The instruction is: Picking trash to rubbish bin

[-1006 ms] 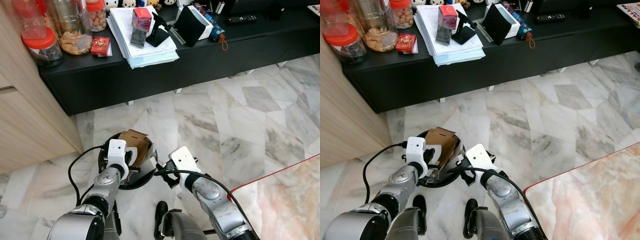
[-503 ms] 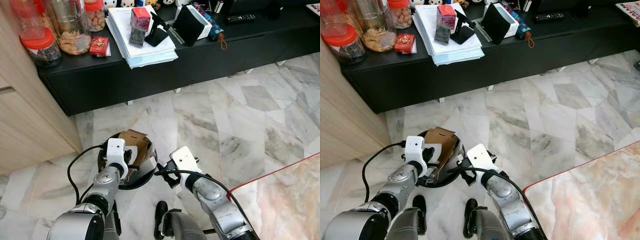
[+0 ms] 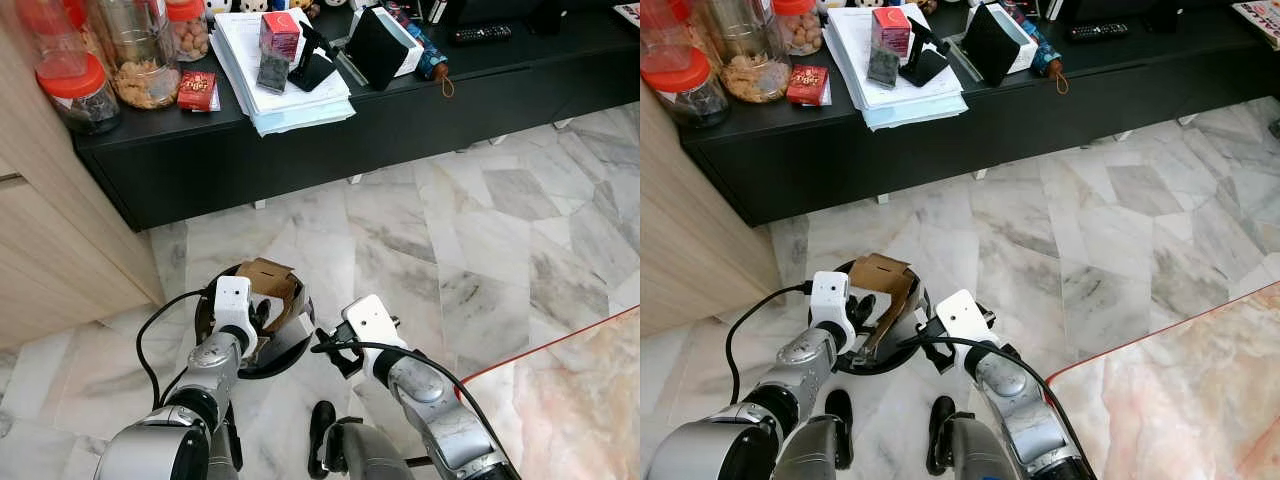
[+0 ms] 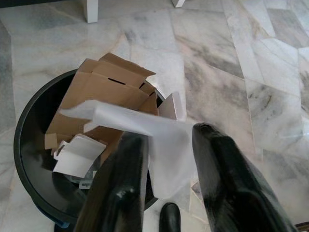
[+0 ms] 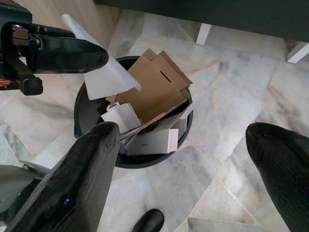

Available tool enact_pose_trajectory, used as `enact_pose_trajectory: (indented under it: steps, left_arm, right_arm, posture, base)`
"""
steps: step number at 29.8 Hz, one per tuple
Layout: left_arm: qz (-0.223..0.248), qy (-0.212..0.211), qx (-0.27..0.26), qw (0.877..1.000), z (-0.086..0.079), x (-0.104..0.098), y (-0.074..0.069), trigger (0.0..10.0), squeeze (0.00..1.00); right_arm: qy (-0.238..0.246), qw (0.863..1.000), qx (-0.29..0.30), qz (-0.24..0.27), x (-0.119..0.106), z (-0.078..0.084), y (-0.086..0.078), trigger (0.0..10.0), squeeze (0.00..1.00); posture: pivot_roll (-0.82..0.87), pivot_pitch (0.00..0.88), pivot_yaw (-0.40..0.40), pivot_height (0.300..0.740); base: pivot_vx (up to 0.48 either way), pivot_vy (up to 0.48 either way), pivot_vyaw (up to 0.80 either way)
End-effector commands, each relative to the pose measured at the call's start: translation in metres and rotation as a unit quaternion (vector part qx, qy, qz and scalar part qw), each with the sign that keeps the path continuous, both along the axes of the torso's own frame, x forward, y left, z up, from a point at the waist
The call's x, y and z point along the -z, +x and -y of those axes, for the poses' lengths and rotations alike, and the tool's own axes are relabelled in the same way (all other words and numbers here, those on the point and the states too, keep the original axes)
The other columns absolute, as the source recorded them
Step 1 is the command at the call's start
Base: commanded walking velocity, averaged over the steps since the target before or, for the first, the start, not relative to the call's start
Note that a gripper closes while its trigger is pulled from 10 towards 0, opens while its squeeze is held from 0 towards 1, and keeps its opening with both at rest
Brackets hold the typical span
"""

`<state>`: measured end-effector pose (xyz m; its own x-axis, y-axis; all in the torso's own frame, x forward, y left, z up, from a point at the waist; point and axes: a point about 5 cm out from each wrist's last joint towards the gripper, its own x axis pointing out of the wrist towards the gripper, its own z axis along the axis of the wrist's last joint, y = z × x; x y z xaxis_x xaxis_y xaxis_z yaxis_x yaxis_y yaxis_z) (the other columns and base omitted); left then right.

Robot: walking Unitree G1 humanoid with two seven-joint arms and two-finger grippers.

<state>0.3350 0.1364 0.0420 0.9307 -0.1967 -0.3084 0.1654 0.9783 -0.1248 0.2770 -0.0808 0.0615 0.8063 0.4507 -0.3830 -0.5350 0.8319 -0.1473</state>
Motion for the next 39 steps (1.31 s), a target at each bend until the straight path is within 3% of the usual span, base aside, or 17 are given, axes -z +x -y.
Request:
enact_pose_trajectory:
  steps: [1, 14, 15, 16, 21, 24, 27, 29, 33, 35, 39]
  left_arm:
    - [-0.033, -0.002, 0.008, 0.999, 0.005, 0.014, -0.010, 10.0, 1.00]
    - [-0.036, -0.001, 0.007, 0.999, 0.004, 0.015, -0.011, 10.0, 1.00]
    - [-0.036, 0.000, 0.007, 0.999, 0.004, 0.016, -0.011, 10.0, 0.87]
    - [-0.038, 0.002, 0.006, 0.999, 0.004, 0.017, -0.013, 10.0, 0.00]
    - [-0.035, 0.009, 0.004, 0.999, 0.003, 0.020, -0.016, 10.0, 0.00]
    - [-0.010, 0.042, 0.011, 0.999, 0.003, 0.020, -0.019, 10.0, 0.00]
    - [0.031, 0.071, 0.016, 0.997, 0.003, 0.016, -0.020, 10.0, 0.00]
    - [0.112, 0.088, -0.016, 0.990, -0.004, 0.002, -0.021, 10.0, 0.00]
    - [0.162, 0.098, -0.029, 0.981, -0.007, -0.011, -0.020, 10.0, 0.00]
    - [0.229, 0.103, -0.044, 0.967, -0.007, -0.034, -0.019, 10.0, 0.00]
    - [0.275, 0.096, -0.066, 0.955, -0.009, -0.055, -0.016, 10.0, 0.00]
  right_arm:
    - [-0.002, 1.000, 0.005, -0.007, 0.004, 0.005, -0.004, 10.0, 0.00]
    - [0.002, 1.000, 0.006, -0.010, 0.005, 0.005, -0.005, 10.0, 0.00]
    - [0.003, 1.000, 0.006, -0.010, 0.005, 0.005, -0.005, 10.0, 0.00]
    - [0.004, 1.000, 0.007, -0.008, 0.005, 0.005, -0.005, 10.0, 0.00]
    - [0.011, 1.000, 0.014, 0.001, 0.004, 0.006, -0.003, 10.0, 0.00]
    - [0.038, 0.998, 0.021, 0.036, -0.005, 0.006, 0.000, 10.0, 0.00]
    - [0.067, 0.995, 0.031, 0.071, -0.018, 0.005, 0.004, 10.0, 0.00]
    - [0.101, 0.986, 0.046, 0.120, -0.034, 0.003, 0.012, 10.0, 0.00]
    - [0.125, 0.980, 0.063, 0.141, -0.044, 0.003, 0.018, 10.0, 0.00]
    - [0.148, 0.968, 0.082, 0.186, -0.062, 0.003, 0.028, 10.0, 0.00]
    - [0.163, 0.956, 0.096, 0.224, -0.078, 0.006, 0.036, 10.0, 0.00]
  posture:
    - [0.00, 0.408, -0.212, 0.740]
    - [0.00, 0.409, -0.210, 0.740]
    - [0.00, 0.409, -0.210, 0.740]
    - [0.00, 0.410, -0.208, 0.740]
    - [0.01, 0.404, -0.199, 0.740]
    - [0.03, 0.399, -0.190, 0.740]
    - [0.04, 0.394, -0.180, 0.740]
    - [0.06, 0.379, -0.166, 0.740]
    - [0.09, 0.362, -0.153, 0.740]
    - [0.11, 0.339, -0.141, 0.740]
    - [0.13, 0.315, -0.129, 0.740]
  base:
    - [0.000, 0.000, 0.00]
    - [0.000, 0.000, 0.00]
    - [0.000, 0.000, 0.00]
    - [0.000, 0.000, 0.00]
    - [0.000, 0.000, 0.00]
    - [0.000, 0.000, 0.00]
    - [0.000, 0.000, 0.00]
    - [0.000, 0.000, 0.00]
    - [0.000, 0.000, 0.00]
    - [0.000, 0.000, 0.00]
    - [0.000, 0.000, 0.00]
